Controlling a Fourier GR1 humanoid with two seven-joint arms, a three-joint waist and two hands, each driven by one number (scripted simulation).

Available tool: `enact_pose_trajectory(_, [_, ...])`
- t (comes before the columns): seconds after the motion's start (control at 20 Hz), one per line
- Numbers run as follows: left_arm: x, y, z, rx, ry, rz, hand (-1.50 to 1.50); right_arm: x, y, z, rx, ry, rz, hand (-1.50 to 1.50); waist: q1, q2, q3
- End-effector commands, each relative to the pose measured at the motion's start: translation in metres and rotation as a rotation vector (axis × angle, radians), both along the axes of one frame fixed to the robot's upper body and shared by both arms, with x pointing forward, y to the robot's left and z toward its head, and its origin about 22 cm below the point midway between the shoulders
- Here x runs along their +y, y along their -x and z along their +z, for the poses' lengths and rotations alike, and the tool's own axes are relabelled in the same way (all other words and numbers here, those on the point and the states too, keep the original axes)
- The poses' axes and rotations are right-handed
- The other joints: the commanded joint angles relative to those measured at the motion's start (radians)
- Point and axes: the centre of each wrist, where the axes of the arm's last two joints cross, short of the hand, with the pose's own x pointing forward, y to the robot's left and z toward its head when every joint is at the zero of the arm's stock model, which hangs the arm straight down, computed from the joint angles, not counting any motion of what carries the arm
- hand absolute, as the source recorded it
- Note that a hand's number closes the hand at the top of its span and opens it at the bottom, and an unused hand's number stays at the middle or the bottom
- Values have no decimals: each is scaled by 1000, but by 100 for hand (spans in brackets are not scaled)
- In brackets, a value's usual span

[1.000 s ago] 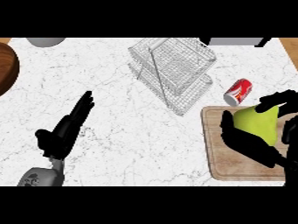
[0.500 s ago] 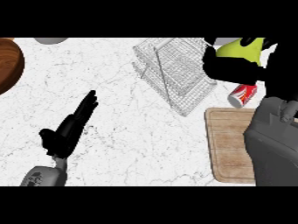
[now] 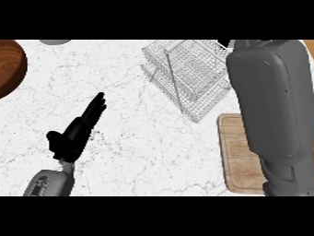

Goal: Pick the pear from the cutting board and place it in the tiered basket

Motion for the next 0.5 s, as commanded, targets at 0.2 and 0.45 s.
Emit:
enact_pose_trajectory(0.2, [-1, -5, 1, -14, -14, -19, 0, 33, -53, -10, 56, -64, -26, 150, 9, 5, 0])
enact_pose_trajectory(0.45, [-7, 6, -9, 20, -4, -5, 0, 16, -70, -23, 32, -153, 27, 150, 4, 2, 1])
